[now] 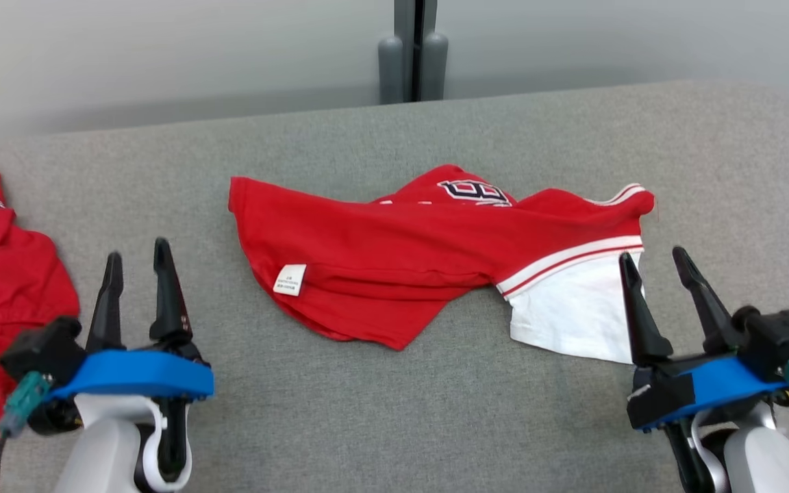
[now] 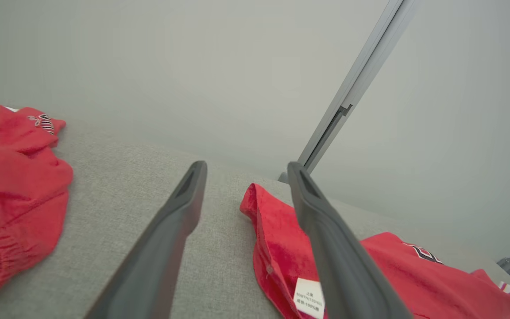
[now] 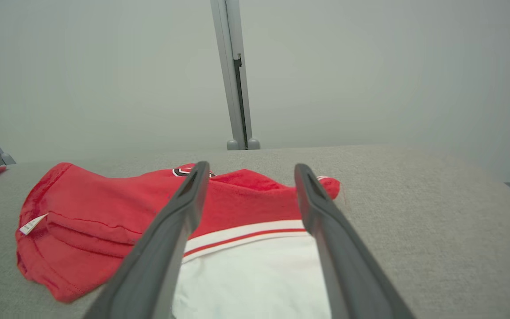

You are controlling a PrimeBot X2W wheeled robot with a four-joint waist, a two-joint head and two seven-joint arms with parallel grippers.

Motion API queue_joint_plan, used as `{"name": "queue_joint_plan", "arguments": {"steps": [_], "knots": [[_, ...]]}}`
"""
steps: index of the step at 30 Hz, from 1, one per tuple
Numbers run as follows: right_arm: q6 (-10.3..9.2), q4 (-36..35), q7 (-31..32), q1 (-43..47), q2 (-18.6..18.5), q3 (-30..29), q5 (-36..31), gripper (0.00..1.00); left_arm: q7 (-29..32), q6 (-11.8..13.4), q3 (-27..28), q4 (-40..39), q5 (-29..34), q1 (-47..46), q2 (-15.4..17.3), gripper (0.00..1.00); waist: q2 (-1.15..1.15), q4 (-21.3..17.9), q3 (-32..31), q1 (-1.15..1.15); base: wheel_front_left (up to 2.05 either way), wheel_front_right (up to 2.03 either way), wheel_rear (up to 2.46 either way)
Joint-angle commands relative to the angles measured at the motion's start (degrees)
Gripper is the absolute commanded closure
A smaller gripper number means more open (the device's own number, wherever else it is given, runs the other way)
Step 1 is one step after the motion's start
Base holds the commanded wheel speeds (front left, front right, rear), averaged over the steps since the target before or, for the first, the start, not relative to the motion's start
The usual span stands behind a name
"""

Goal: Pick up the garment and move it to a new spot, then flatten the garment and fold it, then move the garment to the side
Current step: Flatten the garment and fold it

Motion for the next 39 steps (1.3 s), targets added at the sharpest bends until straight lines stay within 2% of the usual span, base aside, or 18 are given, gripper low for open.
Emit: {"name": "queue_joint_plan", "arguments": {"steps": [1, 5, 10, 19, 26, 31, 37, 39], "knots": [[0.03, 0.0, 0.8, 1.9, -0.1, -1.2, -0.5, 0.0, -0.3, 1.7, 0.4, -1.9, 2.6, 2.9, 0.3, 0.0, 0.0, -0.2, -1.7, 0.01, 0.0, 0.0, 0.0], [0.03, 0.2, 1.6, 4.0, -0.1, -2.6, -1.0, 0.0, -0.4, 3.7, 0.0, -4.8, 6.0, 6.6, 1.0, 0.0, 0.0, 0.1, -3.2, 0.01, 0.0, 0.0, 0.0], [0.03, 0.6, 2.5, 6.5, -0.1, -4.0, -1.5, 0.0, -0.4, 4.6, -0.2, -8.1, 8.9, 10.9, 2.5, 0.0, 0.0, 0.4, -4.8, 0.01, 0.0, 0.0, 0.0], [0.03, 0.6, 3.4, 8.1, -0.1, -4.8, -0.8, 0.0, 1.7, 6.6, -0.8, -12.4, 9.5, 15.0, 3.1, 0.0, 0.0, 0.9, -6.6, 0.01, 0.0, 0.0, 0.0], [0.03, 0.3, 3.7, 8.1, -0.1, -4.3, -0.5, 0.0, 3.1, 7.1, -1.7, -14.0, 9.7, 15.7, 3.5, 0.0, 0.0, 0.8, -6.6, 0.01, 0.0, 0.0, 0.0], [0.03, -0.4, 5.6, 7.4, -0.1, -6.7, -0.8, 0.0, 4.0, 6.5, -2.2, -13.8, 9.6, 15.0, 4.1, 0.0, 0.0, 0.5, -5.7, 0.01, 0.0, 0.0, 0.0], [0.03, 0.8, 14.2, 5.5, -0.1, -10.2, -2.9, 0.0, 7.5, 5.4, -5.0, -12.0, 10.2, 11.3, 4.0, 0.0, 0.0, 0.1, -3.3, 0.01, 0.0, 0.0, 0.0], [0.03, 2.7, 16.4, 3.6, -0.1, -10.0, -4.2, 0.0, 9.9, 4.3, -6.5, -8.4, 10.5, 7.8, 3.9, 0.0, 0.0, 0.1, -1.5, 0.01, 0.0, 0.0, 0.0]]}}
